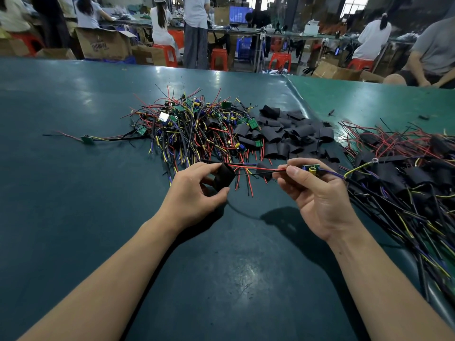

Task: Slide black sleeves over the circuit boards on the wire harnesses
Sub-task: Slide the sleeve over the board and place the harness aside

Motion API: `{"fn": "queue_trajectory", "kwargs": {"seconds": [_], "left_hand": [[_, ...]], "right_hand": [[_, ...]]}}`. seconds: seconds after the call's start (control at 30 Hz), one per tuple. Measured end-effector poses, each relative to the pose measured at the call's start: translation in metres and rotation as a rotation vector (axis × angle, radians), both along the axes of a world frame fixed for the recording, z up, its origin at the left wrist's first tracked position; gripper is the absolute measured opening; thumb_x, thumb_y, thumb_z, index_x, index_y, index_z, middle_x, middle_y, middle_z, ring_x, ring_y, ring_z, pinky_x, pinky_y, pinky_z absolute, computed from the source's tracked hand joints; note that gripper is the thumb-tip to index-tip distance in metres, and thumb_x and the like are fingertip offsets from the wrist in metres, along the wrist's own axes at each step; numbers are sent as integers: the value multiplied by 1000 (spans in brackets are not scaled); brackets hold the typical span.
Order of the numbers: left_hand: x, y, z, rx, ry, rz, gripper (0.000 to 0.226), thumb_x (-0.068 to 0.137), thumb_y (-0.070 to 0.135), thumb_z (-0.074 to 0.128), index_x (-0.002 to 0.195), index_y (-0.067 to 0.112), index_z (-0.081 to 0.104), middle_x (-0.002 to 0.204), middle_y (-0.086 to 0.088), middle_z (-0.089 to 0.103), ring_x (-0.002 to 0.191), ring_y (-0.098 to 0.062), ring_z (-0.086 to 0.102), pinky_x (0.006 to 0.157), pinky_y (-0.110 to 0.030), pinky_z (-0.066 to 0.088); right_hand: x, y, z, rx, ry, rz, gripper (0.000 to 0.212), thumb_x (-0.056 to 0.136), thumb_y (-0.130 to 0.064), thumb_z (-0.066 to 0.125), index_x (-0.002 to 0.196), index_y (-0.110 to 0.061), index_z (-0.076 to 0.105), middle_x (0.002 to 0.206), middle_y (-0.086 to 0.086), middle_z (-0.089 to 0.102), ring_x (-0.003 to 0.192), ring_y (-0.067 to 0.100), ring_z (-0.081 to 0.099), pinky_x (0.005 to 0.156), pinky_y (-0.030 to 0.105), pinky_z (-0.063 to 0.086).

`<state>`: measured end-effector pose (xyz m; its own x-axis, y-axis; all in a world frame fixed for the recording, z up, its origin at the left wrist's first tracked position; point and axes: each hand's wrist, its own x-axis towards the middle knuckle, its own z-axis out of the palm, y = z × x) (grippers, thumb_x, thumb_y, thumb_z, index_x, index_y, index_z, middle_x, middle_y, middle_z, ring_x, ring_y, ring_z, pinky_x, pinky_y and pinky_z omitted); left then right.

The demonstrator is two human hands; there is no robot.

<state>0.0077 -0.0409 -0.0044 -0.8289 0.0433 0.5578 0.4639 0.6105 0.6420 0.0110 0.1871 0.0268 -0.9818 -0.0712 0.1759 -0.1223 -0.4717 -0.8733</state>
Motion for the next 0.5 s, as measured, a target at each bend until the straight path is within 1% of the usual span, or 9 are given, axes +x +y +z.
{"fn": "queue_trajectory", "kwargs": {"seconds": [0.1,0.23,0.37,0.5], "left_hand": [[-1,-1,0,5,-1,27,49,76,12,82,122,6,66,101,1,67,87,-13,67,86,-31,55],[0,-1,0,22,1,8,50,76,11,82,123,6,66,102,3,66,85,-12,68,83,-29,56],[-1,-1,-1,20,-12,12,50,76,13,82,123,6,66,101,2,67,85,-13,68,84,-31,56],[-2,-2,-2,26,-15,19,49,76,13,83,121,6,67,102,-1,68,85,-17,68,84,-35,56]], "right_hand": [[0,1,0,3,1,13,15,74,-1,66,77,-12,75,81,14,73,78,29,73,68,26,57],[0,2,-2,20,-14,9,15,72,-1,66,77,-12,75,81,14,73,78,29,73,67,26,57],[0,4,-3,20,-4,14,15,72,-1,66,76,-13,75,81,14,73,78,29,73,67,26,57],[0,4,-3,34,9,43,12,69,-4,71,75,-14,75,80,13,73,76,28,73,66,27,57]]}}
